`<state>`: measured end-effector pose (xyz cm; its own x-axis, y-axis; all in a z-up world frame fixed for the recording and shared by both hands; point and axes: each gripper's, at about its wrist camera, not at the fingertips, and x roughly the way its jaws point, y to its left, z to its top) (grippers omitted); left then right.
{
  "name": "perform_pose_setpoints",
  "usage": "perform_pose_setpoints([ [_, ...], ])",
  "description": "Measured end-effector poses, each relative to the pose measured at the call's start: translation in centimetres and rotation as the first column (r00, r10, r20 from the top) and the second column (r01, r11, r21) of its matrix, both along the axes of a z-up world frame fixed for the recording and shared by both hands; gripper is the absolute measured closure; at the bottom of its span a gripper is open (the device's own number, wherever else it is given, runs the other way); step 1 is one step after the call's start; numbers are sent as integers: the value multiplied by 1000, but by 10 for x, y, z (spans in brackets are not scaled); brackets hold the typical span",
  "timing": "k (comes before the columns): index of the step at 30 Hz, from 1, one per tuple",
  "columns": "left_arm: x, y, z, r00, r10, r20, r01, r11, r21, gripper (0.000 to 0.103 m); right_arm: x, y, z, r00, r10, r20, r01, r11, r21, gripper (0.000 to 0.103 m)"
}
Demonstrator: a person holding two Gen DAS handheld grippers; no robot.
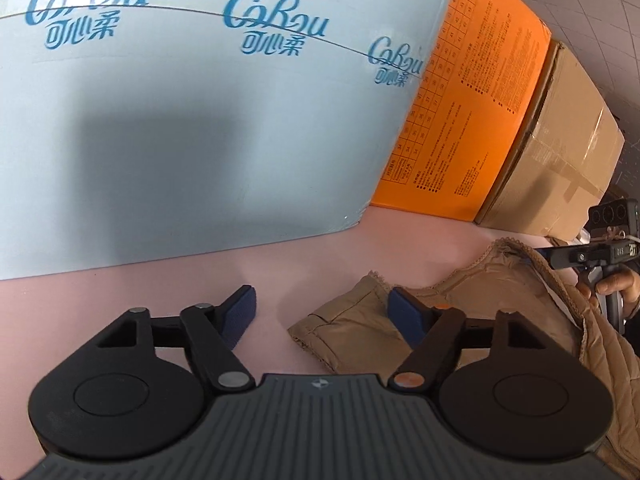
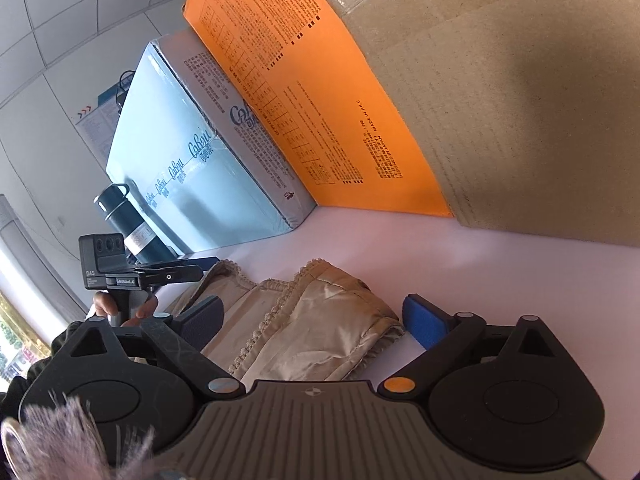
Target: Fold clothes
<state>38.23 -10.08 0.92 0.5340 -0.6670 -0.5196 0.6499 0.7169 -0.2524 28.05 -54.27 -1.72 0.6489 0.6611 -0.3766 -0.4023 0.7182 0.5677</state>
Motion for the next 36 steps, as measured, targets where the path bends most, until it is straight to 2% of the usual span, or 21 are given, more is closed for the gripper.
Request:
perform_pose_setpoints([
  [1, -3, -4, 0, 1000, -17, 14, 17, 1000, 20, 59, 0, 0, -1, 1000, -7, -8, 7, 1000, -5, 29],
  [3, -11, -12, 1, 998, -43, 54, 39, 997, 63, 75, 3, 4, -2, 1000, -2, -27, 1, 1000, -30, 75],
  [4, -14, -14, 1, 996, -53, 71, 47, 996, 79, 82, 4, 7, -2, 999, 5, -32, -6, 999, -48, 79],
  [5, -16, -16, 2, 994, -63, 85, 56, 995, 86, 84, 3, 10, -2, 1000, 13, -27, -14, 998, -68, 81],
  [12, -21, -16, 3, 991, -68, 117, 57, 994, 97, 88, -1, 11, -1, 1000, 11, -2, -11, 997, -75, 82],
  [19, -31, -32, 8, 987, -44, 152, 15, 983, 185, 91, -1, 26, 4, 1000, -3, -1, 3, 984, -177, 82],
  [23, -46, -39, 23, 982, -30, 185, -10, 978, 210, 92, -16, 31, 15, 999, -45, 14, 47, 980, -193, 83],
  [29, -87, -31, 67, 964, -30, 264, -14, 987, 162, 93, -63, 31, 52, 995, -34, 94, 49, 986, -158, 84],
  [36, -171, 4, 120, 924, -67, 377, 51, 997, 52, 93, -149, 43, 105, 975, 12, 221, 9, 996, -92, 85],
])
